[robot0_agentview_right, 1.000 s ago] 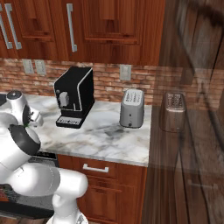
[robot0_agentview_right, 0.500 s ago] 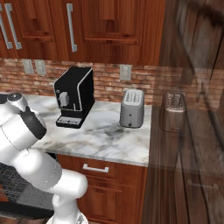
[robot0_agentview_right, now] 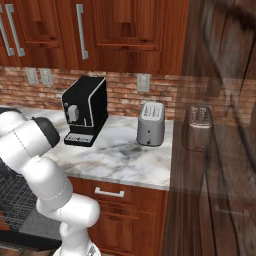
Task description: Pick up the cup and bowl from the counter, place them in the dishwasher, and close the dishwasher door.
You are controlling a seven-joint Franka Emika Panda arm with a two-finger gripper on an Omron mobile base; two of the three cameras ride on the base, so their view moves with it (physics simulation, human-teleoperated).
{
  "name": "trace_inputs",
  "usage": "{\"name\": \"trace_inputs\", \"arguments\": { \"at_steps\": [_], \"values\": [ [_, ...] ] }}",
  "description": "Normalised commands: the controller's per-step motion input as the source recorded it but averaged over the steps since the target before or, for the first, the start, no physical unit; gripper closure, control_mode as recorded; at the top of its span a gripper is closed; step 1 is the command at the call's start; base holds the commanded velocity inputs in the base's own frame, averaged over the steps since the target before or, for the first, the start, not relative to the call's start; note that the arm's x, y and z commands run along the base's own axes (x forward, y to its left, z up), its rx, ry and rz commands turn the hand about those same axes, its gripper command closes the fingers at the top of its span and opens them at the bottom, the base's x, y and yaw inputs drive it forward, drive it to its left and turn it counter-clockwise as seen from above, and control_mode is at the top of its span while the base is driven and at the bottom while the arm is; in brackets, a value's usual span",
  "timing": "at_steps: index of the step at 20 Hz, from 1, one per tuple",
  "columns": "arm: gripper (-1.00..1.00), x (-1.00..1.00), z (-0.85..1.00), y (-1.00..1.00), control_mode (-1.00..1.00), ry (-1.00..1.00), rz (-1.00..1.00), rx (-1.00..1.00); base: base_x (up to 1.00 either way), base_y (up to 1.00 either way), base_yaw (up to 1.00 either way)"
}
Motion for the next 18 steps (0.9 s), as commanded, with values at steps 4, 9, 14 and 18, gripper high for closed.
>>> {"name": "trace_inputs", "arguments": {
  "at_steps": [4, 9, 14, 18],
  "values": [
    [-1.00, 0.17, -0.10, 0.06, -1.00, 0.00, 0.00, 0.00, 0.00, 0.00, 0.00],
    [-1.00, 0.18, -0.14, 0.07, -1.00, 0.00, -0.01, 0.00, 0.00, 0.00, 0.00],
    [1.00, 0.17, -0.17, 0.10, -1.00, 0.00, -0.01, 0.00, 0.00, 0.00, 0.00],
    [1.00, 0.00, -0.15, 0.03, -1.00, 0.00, 0.00, 0.00, 0.00, 0.00, 0.00]
  ]
}}
